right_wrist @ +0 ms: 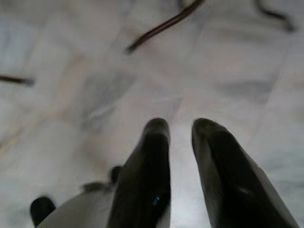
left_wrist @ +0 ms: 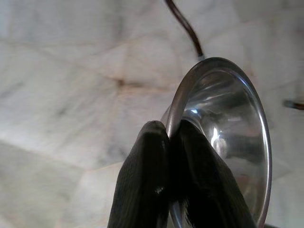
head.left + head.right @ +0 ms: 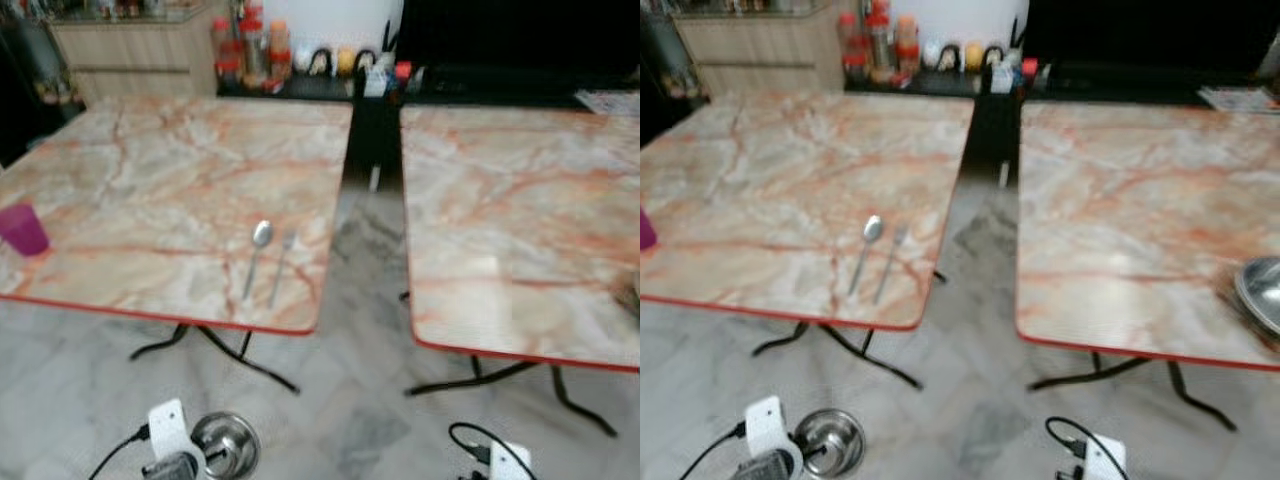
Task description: Setting the table
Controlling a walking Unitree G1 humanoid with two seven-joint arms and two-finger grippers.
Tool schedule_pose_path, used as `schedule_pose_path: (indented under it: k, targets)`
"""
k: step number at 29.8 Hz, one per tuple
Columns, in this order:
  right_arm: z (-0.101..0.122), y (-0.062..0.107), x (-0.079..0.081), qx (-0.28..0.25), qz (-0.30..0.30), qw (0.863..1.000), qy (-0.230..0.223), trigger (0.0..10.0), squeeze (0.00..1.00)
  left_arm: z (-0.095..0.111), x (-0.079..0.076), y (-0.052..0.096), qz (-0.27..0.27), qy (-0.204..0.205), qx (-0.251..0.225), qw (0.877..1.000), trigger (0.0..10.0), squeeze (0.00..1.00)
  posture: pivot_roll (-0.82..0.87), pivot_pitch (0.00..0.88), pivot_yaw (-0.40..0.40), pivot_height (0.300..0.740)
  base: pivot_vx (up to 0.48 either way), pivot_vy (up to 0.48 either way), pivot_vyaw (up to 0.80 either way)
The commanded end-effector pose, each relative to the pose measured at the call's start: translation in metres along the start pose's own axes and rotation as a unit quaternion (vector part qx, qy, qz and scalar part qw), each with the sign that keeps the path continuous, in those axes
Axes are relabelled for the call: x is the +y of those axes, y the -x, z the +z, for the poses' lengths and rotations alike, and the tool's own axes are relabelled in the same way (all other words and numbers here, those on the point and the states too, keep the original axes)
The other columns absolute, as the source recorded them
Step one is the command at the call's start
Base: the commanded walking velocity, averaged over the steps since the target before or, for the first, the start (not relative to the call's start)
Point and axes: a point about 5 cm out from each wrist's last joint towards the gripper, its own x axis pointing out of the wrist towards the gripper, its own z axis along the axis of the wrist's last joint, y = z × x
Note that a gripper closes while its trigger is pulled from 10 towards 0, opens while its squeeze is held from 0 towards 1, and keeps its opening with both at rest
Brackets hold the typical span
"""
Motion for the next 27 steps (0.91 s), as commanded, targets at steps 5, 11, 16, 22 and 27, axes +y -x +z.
schedule_pose_path:
  k: [5, 11, 16, 22, 27]
  targets:
    - [-0.0012, 0.0003, 0.0088, -0.001, 0.011, 1.000, -0.013, 10.0, 0.00, -0.0025, 0.0108, 0.0010, 0.011, -0.004, 0.002, 1.000, 10.0, 0.00, -0.05, 0.000, -0.022, 0.740, 0.096, -0.388, 0.00]
    - [0.0000, 0.0001, 0.0084, -0.004, 0.011, 1.000, -0.016, 10.0, 0.00, -0.0028, 0.0101, 0.0010, 0.008, -0.011, 0.003, 1.000, 10.0, 0.00, -0.05, 0.000, -0.021, 0.740, 0.080, -0.391, 0.00]
    - [0.0005, -0.0001, 0.0093, -0.004, 0.012, 1.000, -0.019, 10.0, 0.00, -0.0022, 0.0094, 0.0009, 0.006, -0.014, 0.003, 1.000, 10.0, 0.00, -0.05, 0.000, -0.021, 0.740, 0.192, -0.387, 0.00]
    - [0.0004, -0.0001, 0.0107, -0.004, 0.013, 1.000, -0.019, 10.0, 0.00, -0.0014, 0.0088, 0.0008, 0.004, -0.019, 0.002, 1.000, 10.0, 0.00, -0.05, 0.000, -0.015, 0.740, 0.000, -0.391, 0.00]
    - [0.0002, -0.0001, 0.0112, -0.004, 0.013, 1.000, -0.020, 10.0, 0.00, -0.0011, 0.0082, 0.0007, 0.002, -0.024, 0.002, 1.000, 10.0, 0.00, -0.05, 0.000, -0.010, 0.740, 0.000, -0.389, 0.00]
